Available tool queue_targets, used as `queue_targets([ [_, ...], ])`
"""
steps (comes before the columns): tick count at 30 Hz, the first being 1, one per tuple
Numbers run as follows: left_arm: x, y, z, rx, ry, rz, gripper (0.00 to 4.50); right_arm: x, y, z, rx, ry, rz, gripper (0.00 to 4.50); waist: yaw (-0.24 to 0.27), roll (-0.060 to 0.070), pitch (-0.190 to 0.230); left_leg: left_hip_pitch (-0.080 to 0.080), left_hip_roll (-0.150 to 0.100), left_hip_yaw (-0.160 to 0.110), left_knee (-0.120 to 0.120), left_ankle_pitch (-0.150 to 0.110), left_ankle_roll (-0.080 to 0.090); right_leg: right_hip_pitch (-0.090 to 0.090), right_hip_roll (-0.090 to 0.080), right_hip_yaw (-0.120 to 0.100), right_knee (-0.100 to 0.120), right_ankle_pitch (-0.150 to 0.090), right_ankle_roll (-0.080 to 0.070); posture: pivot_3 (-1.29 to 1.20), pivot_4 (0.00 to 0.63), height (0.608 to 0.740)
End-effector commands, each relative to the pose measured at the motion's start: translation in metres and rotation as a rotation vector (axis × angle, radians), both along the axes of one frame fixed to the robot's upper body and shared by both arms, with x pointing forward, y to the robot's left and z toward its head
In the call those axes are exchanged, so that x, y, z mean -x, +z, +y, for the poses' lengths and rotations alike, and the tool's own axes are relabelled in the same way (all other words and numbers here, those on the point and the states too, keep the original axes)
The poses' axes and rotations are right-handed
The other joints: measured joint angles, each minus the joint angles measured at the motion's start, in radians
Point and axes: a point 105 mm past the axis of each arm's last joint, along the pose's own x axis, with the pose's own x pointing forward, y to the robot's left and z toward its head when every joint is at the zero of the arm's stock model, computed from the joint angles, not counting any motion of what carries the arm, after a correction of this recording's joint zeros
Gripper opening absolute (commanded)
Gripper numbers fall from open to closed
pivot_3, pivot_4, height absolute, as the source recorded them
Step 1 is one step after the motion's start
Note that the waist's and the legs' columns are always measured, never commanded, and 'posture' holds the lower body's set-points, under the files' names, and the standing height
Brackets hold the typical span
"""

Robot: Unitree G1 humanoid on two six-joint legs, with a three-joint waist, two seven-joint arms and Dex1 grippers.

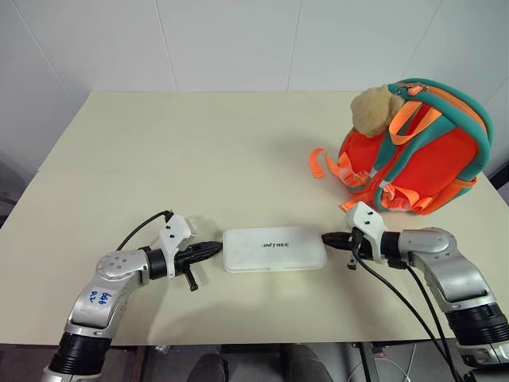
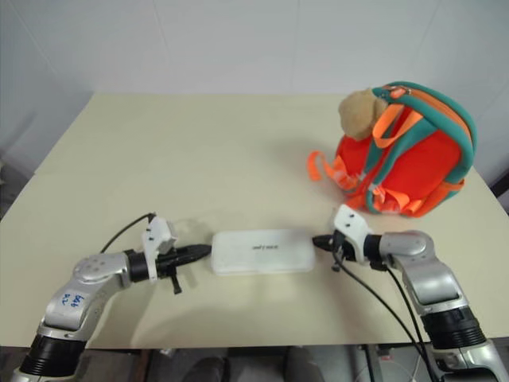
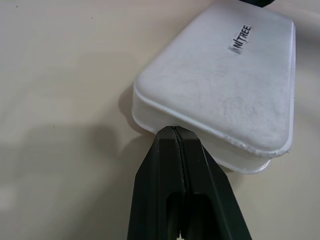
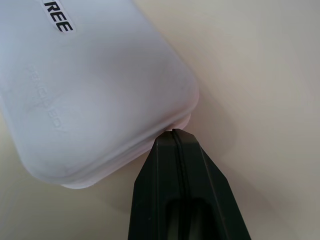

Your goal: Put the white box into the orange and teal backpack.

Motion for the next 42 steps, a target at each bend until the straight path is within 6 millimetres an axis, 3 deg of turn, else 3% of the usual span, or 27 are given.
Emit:
queue_targets([
  [1, 0.005, 0.007, -0.011, 0.019, -0.039, -0.037, 0.0, 0.005, 0.013, 0.004, -0.015, 0.022, -0.038, 0.12, 0.0, 0.0, 0.0, 0.0, 0.0, 0.0, 0.0, 0.0, 0.0, 0.0, 0.0, 0.0, 0.0, 0.0, 0.0, 0.0, 0.15, 0.74],
  [5, 0.004, 0.006, -0.008, 0.005, -0.024, -0.034, 0.0, 0.003, 0.015, -0.005, -0.011, -0.013, -0.041, 0.12, 0.0, 0.0, 0.0, 0.0, 0.0, 0.0, 0.0, 0.0, 0.0, 0.0, 0.0, 0.0, 0.0, 0.0, 0.0, 0.0, 0.15, 0.74],
  [9, 0.004, 0.006, 0.008, -0.024, 0.014, -0.018, 0.0, 0.001, 0.023, -0.016, -0.032, -0.036, -0.024, 0.12, 0.0, 0.0, 0.0, 0.0, 0.0, 0.0, 0.0, 0.0, 0.0, 0.0, 0.0, 0.0, 0.0, 0.0, 0.0, 0.0, 0.15, 0.74],
  [10, 0.004, 0.006, 0.013, -0.037, 0.022, -0.013, 0.0, 0.002, 0.026, -0.017, -0.055, -0.025, -0.013, 0.47, 0.0, 0.0, 0.0, 0.0, 0.0, 0.0, 0.0, 0.0, 0.0, 0.0, 0.0, 0.0, 0.0, 0.0, 0.0, 0.0, 0.15, 0.74],
  [13, 0.004, 0.003, 0.036, -0.096, 0.072, 0.002, 0.6, 0.008, 0.037, -0.021, -0.09, 0.014, 0.023, 1.33, -0.001, 0.0, 0.0, 0.0, 0.0, 0.0, 0.0, 0.0, 0.0, 0.0, 0.0, 0.0, -0.001, 0.0, 0.0, 0.0, 0.15, 0.74],
  [16, 0.005, 0.0, 0.064, -0.136, 0.106, 0.051, 1.53, 0.007, 0.047, -0.036, -0.078, -0.016, 0.039, 2.35, -0.002, 0.0, 0.0, 0.0, 0.0, 0.0, -0.001, 0.0, 0.0, 0.0, 0.0, 0.0, -0.001, 0.0, 0.0, 0.0, 0.15, 0.74],
  [19, 0.012, 0.002, 0.072, -0.064, 0.086, 0.176, 2.4, 0.009, 0.06, -0.038, -0.14, -0.025, 0.102, 3.29, -0.002, 0.0, 0.0, 0.001, 0.0, 0.0, -0.001, 0.0, 0.0, 0.0, 0.0, 0.0, -0.001, 0.0, -0.001, 0.0, 0.15, 0.74],
  [22, 0.033, 0.002, 0.068, 0.004, -0.028, 0.407, 3.35, 0.016, 0.083, -0.027, -0.303, 0.005, 0.225, 4.34, -0.002, 0.0, 0.0, 0.0, 0.0, 0.0, 0.0, 0.0, 0.0, 0.001, 0.0, 0.0, -0.001, 0.0, -0.001, 0.0, 0.15, 0.74],
  [23, 0.035, 0.0, 0.068, -0.011, -0.045, 0.429, 3.68, 0.019, 0.088, -0.023, -0.342, 0.02, 0.272, 4.5, -0.003, 0.0, 0.0, 0.0, 0.001, 0.0, 0.0, 0.0, 0.0, 0.0, 0.0, 0.0, 0.0, 0.0, -0.001, 0.0, 0.15, 0.74],
  [26, 0.028, 0.001, 0.062, 0.007, -0.041, 0.458, 4.47, 0.027, 0.095, -0.016, -0.395, 0.039, 0.409, 4.5, -0.001, 0.001, 0.001, 0.001, 0.001, 0.0, -0.002, 0.0, 0.0, 0.0, 0.0, 0.0, -0.001, -0.001, -0.001, 0.0, 0.15, 0.74],
  [33, 0.003, 0.001, 0.037, 0.123, 0.009, 0.565, 4.47, 0.031, 0.08, -0.011, -0.35, -0.029, 0.57, 4.5, 0.014, 0.001, 0.001, -0.001, -0.001, 0.0, 0.0, 0.0, 0.001, 0.0, -0.001, -0.001, -0.002, 0.0, -0.001, 0.0, 0.15, 0.74],
  [42, 0.004, 0.003, 0.003, 0.254, -0.028, 0.833, 4.47, 0.025, 0.055, -0.015, -0.256, -0.107, 0.634, 4.5, 0.022, 0.001, 0.0, 0.0, -0.001, 0.0, 0.001, 0.0, 0.001, 0.0, -0.001, -0.001, -0.001, 0.0, 0.0, 0.0, 0.15, 0.74],
])
